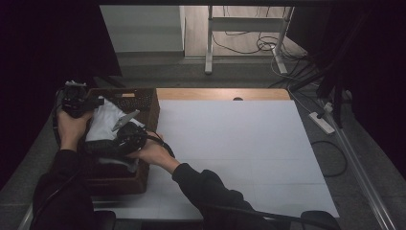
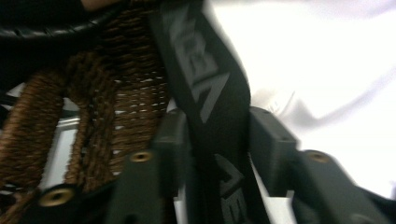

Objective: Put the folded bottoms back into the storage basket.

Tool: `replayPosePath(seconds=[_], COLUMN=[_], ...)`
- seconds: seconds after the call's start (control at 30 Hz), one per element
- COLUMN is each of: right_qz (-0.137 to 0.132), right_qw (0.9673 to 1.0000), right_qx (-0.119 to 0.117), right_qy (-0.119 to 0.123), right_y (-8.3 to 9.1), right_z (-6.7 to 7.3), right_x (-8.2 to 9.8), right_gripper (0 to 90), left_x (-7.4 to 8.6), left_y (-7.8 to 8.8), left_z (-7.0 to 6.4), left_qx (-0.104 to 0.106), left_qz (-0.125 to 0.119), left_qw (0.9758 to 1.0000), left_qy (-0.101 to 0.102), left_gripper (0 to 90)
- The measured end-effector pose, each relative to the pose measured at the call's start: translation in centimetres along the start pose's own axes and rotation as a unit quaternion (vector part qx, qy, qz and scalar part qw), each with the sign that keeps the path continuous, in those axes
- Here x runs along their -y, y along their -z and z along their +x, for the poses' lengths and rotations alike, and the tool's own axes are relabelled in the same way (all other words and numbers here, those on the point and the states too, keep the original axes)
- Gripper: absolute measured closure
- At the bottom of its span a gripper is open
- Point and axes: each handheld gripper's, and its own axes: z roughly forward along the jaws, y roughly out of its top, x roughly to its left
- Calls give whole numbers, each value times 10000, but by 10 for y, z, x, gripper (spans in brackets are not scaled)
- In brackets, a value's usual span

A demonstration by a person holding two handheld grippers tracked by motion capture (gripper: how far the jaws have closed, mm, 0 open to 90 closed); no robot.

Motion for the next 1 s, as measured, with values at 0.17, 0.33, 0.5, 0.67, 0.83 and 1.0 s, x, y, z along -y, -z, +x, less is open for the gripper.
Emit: replayPosePath(seconds=[0.17, 0.33, 0.5, 0.67, 0.83, 1.0], right_qz=[-369, -379, -318, -151, -72, -88], right_qw=[9989, 9985, 9982, 9981, 9974, 9944], right_qx=[76, 233, 324, 443, 593, 885], right_qy=[-286, -325, -384, -403, -407, -570], right_y=[21, 36, 57, 73, 87, 108], right_z=[-8, -14, -22, -29, -35, -42], right_x=[-11, -16, -14, -8, 0, 13], right_gripper=[383, 320, 174, 60, 8, 0], left_x=[4, 3, 1, -1, -3, -7], left_y=[4, -1, -12, -27, -48, -67], left_z=[6, 2, -8, -20, -41, -60], left_qx=[-11, 286, 758, 1231, 1239, 1221], left_qz=[-230, -358, -399, -317, 128, 561], left_qw=[9996, 9987, 9960, 9915, 9922, 9909], left_qy=[167, 211, 247, 262, 52, -87], left_gripper=[282, 190, 45, 11, 12, 11])
